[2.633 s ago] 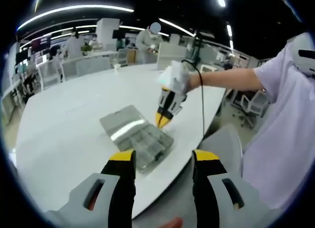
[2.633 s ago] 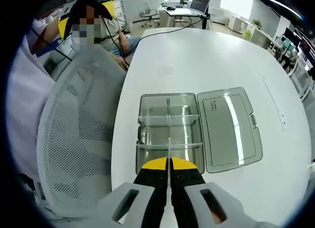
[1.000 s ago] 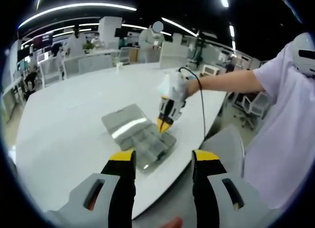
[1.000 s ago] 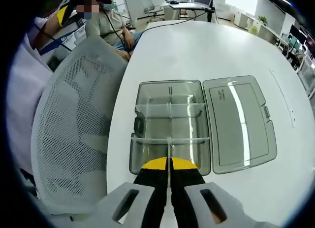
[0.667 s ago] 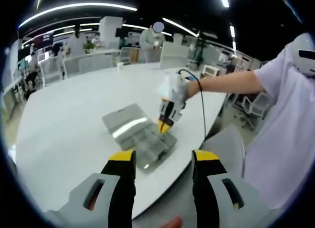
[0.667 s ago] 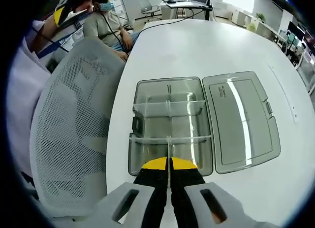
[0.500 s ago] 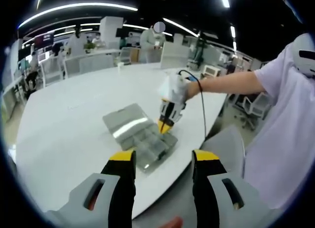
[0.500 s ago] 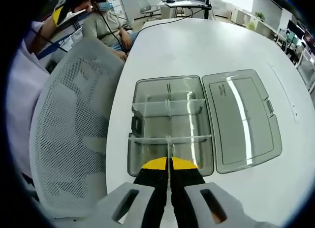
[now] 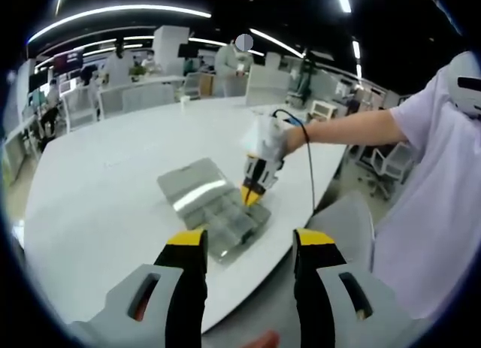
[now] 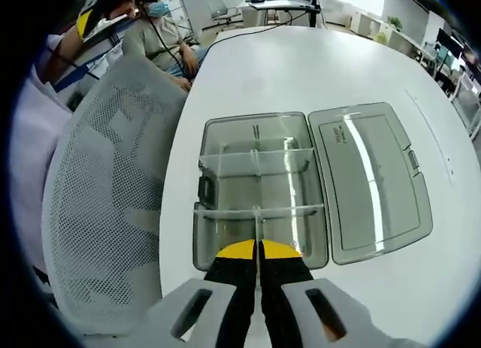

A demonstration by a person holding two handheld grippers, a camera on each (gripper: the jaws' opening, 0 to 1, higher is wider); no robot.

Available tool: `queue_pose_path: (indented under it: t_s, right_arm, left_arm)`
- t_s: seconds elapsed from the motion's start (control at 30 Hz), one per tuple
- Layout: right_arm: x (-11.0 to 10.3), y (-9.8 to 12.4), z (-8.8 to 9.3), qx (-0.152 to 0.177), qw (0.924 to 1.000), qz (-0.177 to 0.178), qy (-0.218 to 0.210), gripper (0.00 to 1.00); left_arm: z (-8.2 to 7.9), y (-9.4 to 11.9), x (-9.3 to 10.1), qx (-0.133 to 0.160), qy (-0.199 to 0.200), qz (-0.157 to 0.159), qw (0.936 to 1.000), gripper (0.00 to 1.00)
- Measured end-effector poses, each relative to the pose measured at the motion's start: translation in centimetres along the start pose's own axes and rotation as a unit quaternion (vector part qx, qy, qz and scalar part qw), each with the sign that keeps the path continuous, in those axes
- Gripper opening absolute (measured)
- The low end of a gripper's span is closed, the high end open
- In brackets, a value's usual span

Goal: Insert the divider into the dual guide fixture by aligning both edges with the guide slots and pushing it downward to the bottom, including one-sided entry, uneven engagement, binding, and posture correction.

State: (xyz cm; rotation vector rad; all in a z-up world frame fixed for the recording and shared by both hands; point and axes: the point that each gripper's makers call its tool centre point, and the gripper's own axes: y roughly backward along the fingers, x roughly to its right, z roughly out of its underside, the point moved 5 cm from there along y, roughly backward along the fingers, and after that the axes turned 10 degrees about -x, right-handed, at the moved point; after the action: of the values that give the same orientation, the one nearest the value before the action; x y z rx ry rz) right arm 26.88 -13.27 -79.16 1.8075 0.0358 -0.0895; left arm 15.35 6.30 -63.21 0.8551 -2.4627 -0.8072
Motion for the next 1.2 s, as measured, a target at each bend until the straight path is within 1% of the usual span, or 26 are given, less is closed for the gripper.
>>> queue_pose_path:
  t_s: [0.13, 0.33, 0.47, 0.6, 0.9, 0.97, 1.03, 1.1, 1.2]
  right_arm:
    - [-0.1, -0.1, 0.0, -0.004, 1.0000, 0.004, 0.000, 0.00]
    - [0.0, -0.1, 0.1, 0.008, 0.9998, -0.001, -0.020, 0.00]
    - [0.0, -0.2, 0.2, 0.010, 0.9996, 0.001, -0.026, 0.00]
    - [0.0, -0.2, 0.2, 0.010, 0.9989, 0.002, -0.047, 0.00]
    - [0.1, -0.1, 0.3, 0.019, 0.9980, 0.003, -0.061, 0.00]
    - [0.1, -0.1, 0.3, 0.023, 0.9977, 0.006, -0.063, 0.03]
    - [-0.1, -0.1, 0.2, 0.030, 0.9972, 0.001, -0.068, 0.04]
    - [0.0, 0.1, 0.1, 0.035, 0.9968, 0.010, -0.071, 0.05]
    - [0.0, 0.5, 0.1, 0.044, 0.9959, 0.012, -0.077, 0.11]
  left_arm:
    - [0.0, 0.2, 0.0, 0.002, 0.000, -0.002, 1.0000, 0.44]
    - [0.1, 0.3, 0.2, 0.003, -0.001, -0.002, 1.0000, 0.44]
    - [0.1, 0.3, 0.5, 0.004, -0.003, -0.001, 1.0000, 0.44]
    - [0.3, 0.6, 0.3, 0.002, -0.003, -0.006, 1.0000, 0.44]
    - [0.6, 1.6, 0.3, 0.004, -0.001, -0.018, 0.9998, 0.44]
    - [0.6, 1.7, 0.4, 0.005, -0.001, -0.019, 0.9998, 0.44]
    - [0.6, 1.8, 0.5, 0.005, -0.001, -0.019, 0.9998, 0.44]
    - [0.6, 1.8, 0.5, 0.004, -0.002, -0.019, 0.9998, 0.44]
    - [0.7, 1.8, 0.5, 0.003, -0.002, -0.019, 0.9998, 0.44]
